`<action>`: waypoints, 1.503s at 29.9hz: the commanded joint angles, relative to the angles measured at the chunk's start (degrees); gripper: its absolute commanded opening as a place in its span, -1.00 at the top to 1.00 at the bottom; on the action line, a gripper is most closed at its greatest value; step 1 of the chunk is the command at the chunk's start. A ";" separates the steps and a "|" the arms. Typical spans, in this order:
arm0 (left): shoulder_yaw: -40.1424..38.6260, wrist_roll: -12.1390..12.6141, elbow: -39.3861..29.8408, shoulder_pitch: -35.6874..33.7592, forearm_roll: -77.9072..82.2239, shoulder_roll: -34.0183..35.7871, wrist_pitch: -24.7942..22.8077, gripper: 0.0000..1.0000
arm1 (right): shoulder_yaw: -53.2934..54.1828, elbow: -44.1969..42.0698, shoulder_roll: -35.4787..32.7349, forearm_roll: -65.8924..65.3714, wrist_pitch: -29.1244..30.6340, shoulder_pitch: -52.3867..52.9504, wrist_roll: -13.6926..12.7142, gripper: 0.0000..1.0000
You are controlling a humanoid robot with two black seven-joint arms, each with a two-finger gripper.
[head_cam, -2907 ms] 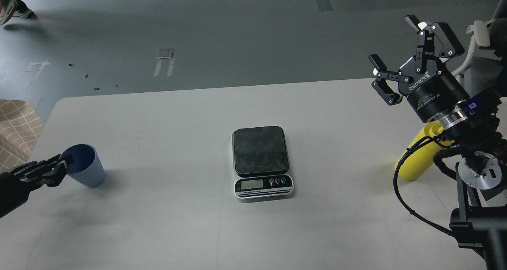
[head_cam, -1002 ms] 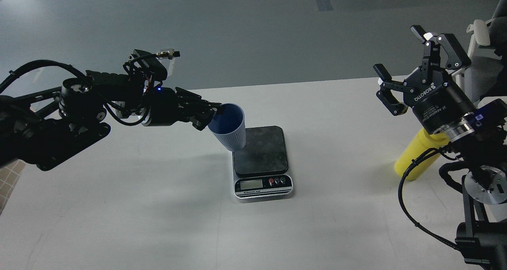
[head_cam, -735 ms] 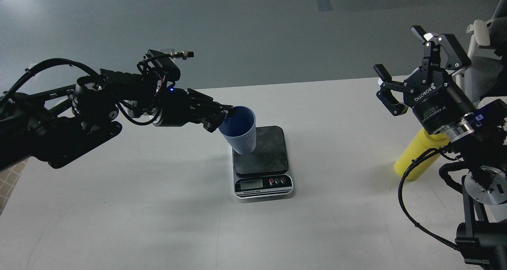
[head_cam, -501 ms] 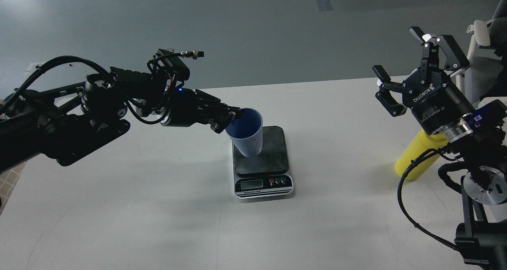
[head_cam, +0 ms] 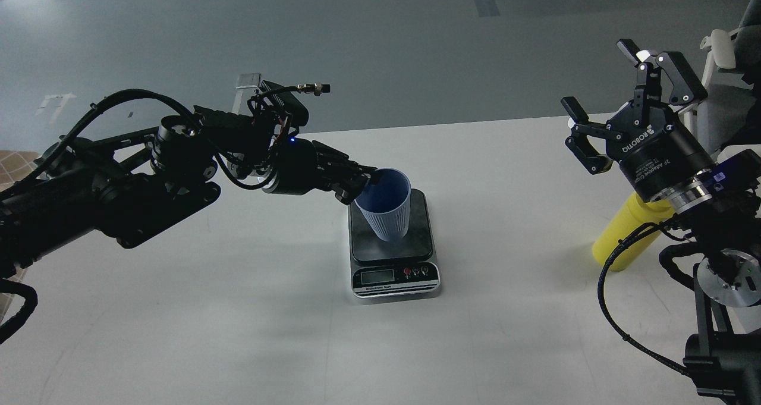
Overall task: Pour seasoning into cup on scale with both arms
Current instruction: 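Lower the blue cup onto the scale and open the left gripper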
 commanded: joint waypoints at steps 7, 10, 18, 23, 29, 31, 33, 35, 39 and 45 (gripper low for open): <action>-0.09 0.01 0.28 0.19 -0.09 0.05 0.00 0.60 | 0.17 -0.01 0.00 0.00 0.09 -0.06 0.00 -1.00; -0.09 0.01 0.28 0.28 -0.09 0.05 0.00 0.41 | 0.17 -0.10 0.00 0.00 0.09 -0.06 0.00 -1.00; -0.09 0.01 0.28 0.54 -0.18 0.05 0.00 0.32 | 0.17 -0.01 0.00 0.00 0.09 -0.06 0.00 -1.00; -0.26 0.01 0.54 0.45 -0.79 -0.04 0.00 0.14 | 0.17 -0.10 0.00 -0.08 0.09 -0.06 0.00 -1.00; -0.62 0.01 1.42 0.71 -0.88 -0.65 0.09 -0.27 | 0.17 -0.10 0.00 0.00 0.09 -0.23 0.00 -1.00; -0.70 0.01 1.42 0.98 -0.88 -0.65 0.09 -0.31 | 0.17 -0.10 0.00 0.00 0.09 -0.23 0.00 -1.00; -0.70 0.01 1.42 0.98 -0.88 -0.65 0.18 -0.37 | 0.17 -0.10 0.00 0.00 0.09 -0.23 0.00 -1.00; -0.79 0.01 1.51 0.98 -1.14 -0.65 0.44 -0.42 | 0.17 -0.01 0.00 0.00 0.09 -0.23 0.00 -1.00; -0.79 0.01 1.51 0.98 -4.21 -0.65 0.62 -0.59 | 0.08 -0.10 0.00 0.00 0.09 -0.23 0.00 -1.00; -1.84 0.01 4.05 0.72 -12.20 -1.79 1.06 -0.96 | 0.08 -0.01 0.00 0.00 0.09 -0.32 0.00 -1.00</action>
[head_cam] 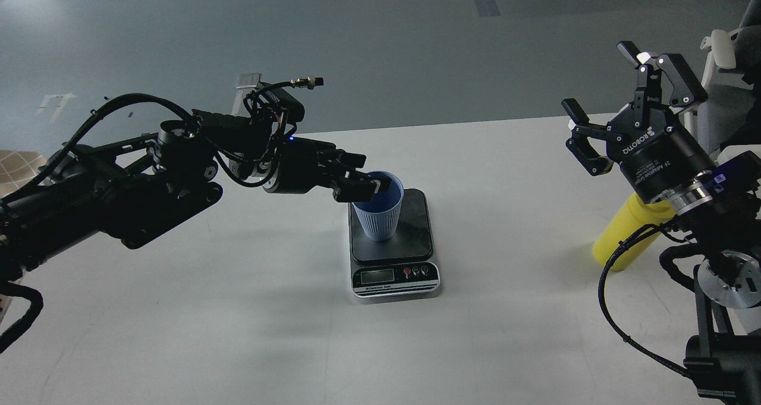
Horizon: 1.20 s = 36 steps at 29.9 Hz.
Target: Pour seasoning into cup on scale with both arms
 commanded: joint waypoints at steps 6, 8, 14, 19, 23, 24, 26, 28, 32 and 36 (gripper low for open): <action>-11.63 -0.01 7.50 -0.08 -27.10 -1.81 4.49 -0.96 | 0.14 0.06 0.00 0.00 0.01 -0.02 0.17 -1.00; -15.58 -0.01 8.29 0.01 -37.64 -1.99 4.76 -0.96 | 0.14 0.23 0.00 0.00 0.01 0.07 0.79 -1.00; -18.14 -0.01 12.69 2.55 -65.61 -1.02 0.19 -0.96 | 1.36 4.18 0.00 0.62 -0.43 0.68 1.49 -1.00; -18.58 -0.01 12.69 4.93 -69.14 1.17 -1.39 -0.96 | 6.44 4.27 0.00 3.33 -0.52 5.42 5.88 -1.00; -18.93 -0.01 12.78 5.46 -69.23 1.53 -3.59 -0.96 | 10.06 3.84 0.00 12.81 -0.17 8.06 5.45 -1.00; -18.93 -0.01 12.69 5.63 -69.23 1.53 -3.85 -0.96 | 11.72 3.23 0.00 18.40 -0.17 8.50 4.75 -1.00; -18.58 -0.01 12.78 5.90 -69.14 1.53 -3.86 -0.96 | 12.97 2.69 0.00 27.66 -0.17 8.42 3.60 -1.00; -18.49 -0.01 12.69 6.77 -69.14 1.53 -4.21 -0.96 | 13.93 2.60 -2.10 36.80 -0.17 7.72 2.90 -1.00; -17.97 -0.01 12.69 7.83 -69.06 1.44 -4.03 -0.96 | 17.44 1.47 -5.71 49.45 0.53 3.69 -0.60 -1.00; -17.88 -0.01 12.69 8.36 -69.05 1.27 -3.94 -0.96 | 20.52 -0.47 -5.71 56.67 4.56 -1.49 -8.15 -1.00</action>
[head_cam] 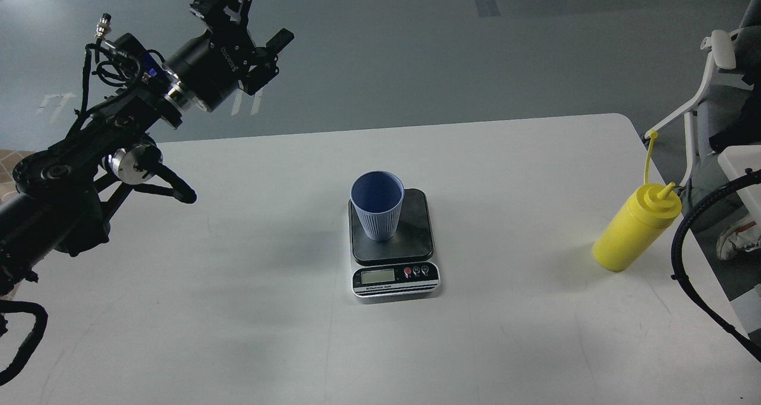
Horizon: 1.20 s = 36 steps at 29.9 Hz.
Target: Pour seasoning into cup on scale with both arms
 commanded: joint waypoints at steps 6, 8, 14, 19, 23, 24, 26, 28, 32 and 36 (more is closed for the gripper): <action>0.19 -0.01 -0.26 0.80 0.28 -0.67 0.64 -0.96 | 1.07 -7.91 1.67 9.66 3.75 -13.18 -10.07 -1.00; 0.28 -0.01 -0.35 0.89 0.28 -0.67 0.65 -0.96 | 0.37 -8.53 2.81 9.66 3.75 -15.73 -10.34 -1.00; 0.46 -0.01 -0.53 1.42 0.72 -0.84 0.38 -0.97 | -5.08 -7.40 5.55 9.75 3.75 -22.15 -11.89 -1.00; 0.37 -0.01 -0.62 1.50 0.63 -0.76 0.47 -0.97 | -8.60 -5.38 5.55 9.05 3.75 -23.30 -11.89 -1.00; 0.37 -0.01 -0.62 1.59 0.63 -0.14 0.21 -0.96 | -8.60 -5.63 5.55 8.96 3.75 -23.92 -11.89 -1.00; 0.37 -0.01 -0.53 1.77 0.63 -0.05 0.12 -0.97 | -8.51 -5.81 5.55 8.96 3.75 -24.18 -11.89 -1.00; 0.37 -0.01 -0.62 2.12 0.71 0.04 0.12 -0.97 | -8.43 -5.90 5.55 8.96 3.75 -24.62 -11.89 -1.00; 0.37 -0.01 -0.61 2.30 0.63 0.21 0.03 -0.97 | -8.08 -6.07 5.55 9.05 3.75 -24.80 -11.89 -1.00; 0.19 -0.01 -0.53 2.30 0.63 0.21 0.03 -0.97 | -7.72 -6.86 5.55 8.96 3.75 -25.41 -11.89 -1.00; -0.07 -0.01 -0.62 2.38 0.63 0.12 0.03 -0.97 | -8.51 -8.71 5.55 8.00 3.75 -27.17 -11.89 -1.00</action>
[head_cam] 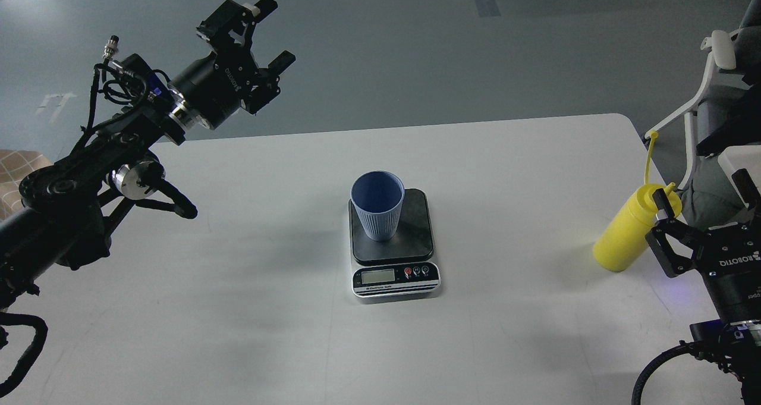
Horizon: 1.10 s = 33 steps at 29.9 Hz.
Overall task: Pour seasoning into cup on scale with both arms
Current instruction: 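Move the right gripper to the yellow bottle and close around it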
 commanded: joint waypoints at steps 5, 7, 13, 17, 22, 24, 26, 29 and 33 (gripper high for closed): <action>-0.32 0.01 -0.05 0.11 0.00 -0.26 0.08 -0.96 | -2.20 -2.87 0.00 -1.93 -0.01 -1.67 0.01 -1.00; -0.50 0.01 -0.05 0.37 0.00 -0.26 0.08 -0.97 | -2.20 -3.14 0.00 -1.84 -0.01 -1.84 0.01 -1.00; -0.67 0.01 -0.05 0.90 0.00 0.01 0.00 -0.97 | -2.29 -3.67 0.00 -1.84 -0.01 -2.19 0.14 -1.00; -0.58 0.01 -0.13 0.90 0.00 0.36 0.00 -0.97 | -2.38 -4.10 0.00 -2.02 -0.01 -2.19 0.23 -1.00; -0.58 0.01 -0.22 0.90 0.00 0.80 -0.09 -0.96 | -2.64 -7.62 0.00 -2.55 -0.01 -1.67 0.23 -1.00; -0.50 0.01 -0.22 0.90 0.00 0.97 -0.09 -0.97 | -2.90 -9.37 0.00 -4.12 -0.01 -1.23 0.23 -1.00; -0.32 0.01 -0.22 0.90 0.00 1.06 -0.01 -0.97 | -4.21 -10.43 0.00 -5.44 -0.01 -1.05 0.23 -1.00; -0.06 0.01 -0.31 1.33 0.00 0.97 0.08 -0.96 | -5.01 -10.96 0.00 -5.80 -0.01 -0.35 0.76 -1.00; -0.50 0.01 -0.31 1.95 0.00 1.06 0.08 -0.97 | -4.92 -13.24 0.00 -5.89 -0.01 2.20 0.94 -1.00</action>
